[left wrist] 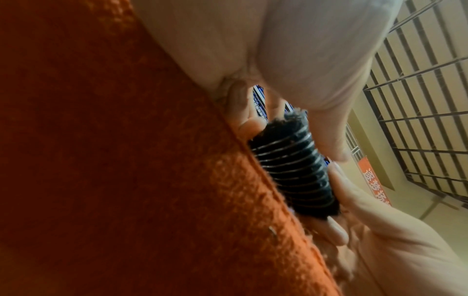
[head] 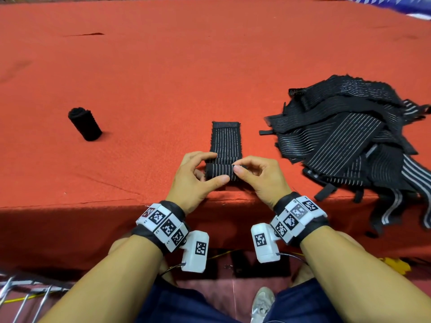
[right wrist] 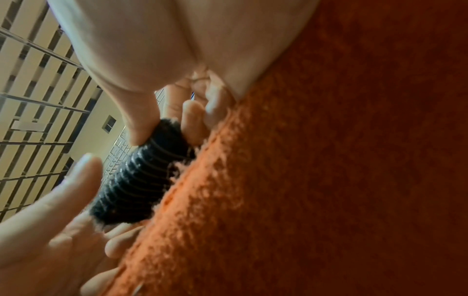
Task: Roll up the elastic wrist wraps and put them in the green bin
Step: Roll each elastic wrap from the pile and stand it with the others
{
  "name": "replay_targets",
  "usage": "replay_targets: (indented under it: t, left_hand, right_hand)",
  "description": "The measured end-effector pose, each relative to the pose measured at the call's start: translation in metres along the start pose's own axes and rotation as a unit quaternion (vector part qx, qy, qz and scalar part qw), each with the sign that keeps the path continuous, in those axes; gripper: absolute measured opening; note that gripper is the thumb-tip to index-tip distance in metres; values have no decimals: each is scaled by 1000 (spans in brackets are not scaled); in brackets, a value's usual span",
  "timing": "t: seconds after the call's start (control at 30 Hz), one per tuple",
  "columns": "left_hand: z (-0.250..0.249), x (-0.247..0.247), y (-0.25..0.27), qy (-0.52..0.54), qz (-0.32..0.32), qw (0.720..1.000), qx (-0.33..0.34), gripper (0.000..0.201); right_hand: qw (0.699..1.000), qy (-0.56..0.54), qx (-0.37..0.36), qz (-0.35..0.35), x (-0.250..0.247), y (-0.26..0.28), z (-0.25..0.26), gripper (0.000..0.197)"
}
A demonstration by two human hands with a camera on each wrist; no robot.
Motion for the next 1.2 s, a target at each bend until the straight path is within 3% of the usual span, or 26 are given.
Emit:
replay_targets:
  t: [0.1,0.17,0.37,0.5,0.73,0.9,1.03,1.2]
  left_hand:
    - [7,0,-2,36,-19,997,-67,38]
    - [11,-1,-4,36,-33,995,-90,41]
    - [9,-1,-4,-2,-21,996,-82,22]
    - [8,-1,-2,30,-11,996,-80,9]
    - [4,1,0,93,26,993,-73,21]
    - [1,1,-1,70,37,996,-49,26]
    - [-1,3,2,44,76,996,-34,41]
    - [1,4,3,-21,76,996,-34,24]
  right_hand:
    - [1000,-8,0,-2,0,0,-1,12]
    - [1000,-9,2,-1,0,0,-3,15]
    - [1000,-3,4,-1,-1,0,-3,14]
    - [1000,-2,6,6,-2,0,-4,9]
    - [1000,13,13,19,-1,1,-4,8]
    - [1000,5,14,24,-1,0,-4,8]
    - [999,-26,21,-8,-3,-2,-8,9]
    - [999,-25,15,-29,-2,-3,-8,6]
Point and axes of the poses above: each hand's wrist, its own y-axis away from the middle knuckle, its own x-axis out of the palm, z = x × y, the point moved 5 cm from there along -y, towards the middle knuckle, and after that the axes turned 12 degrees about -y, right-handed, at the moved point
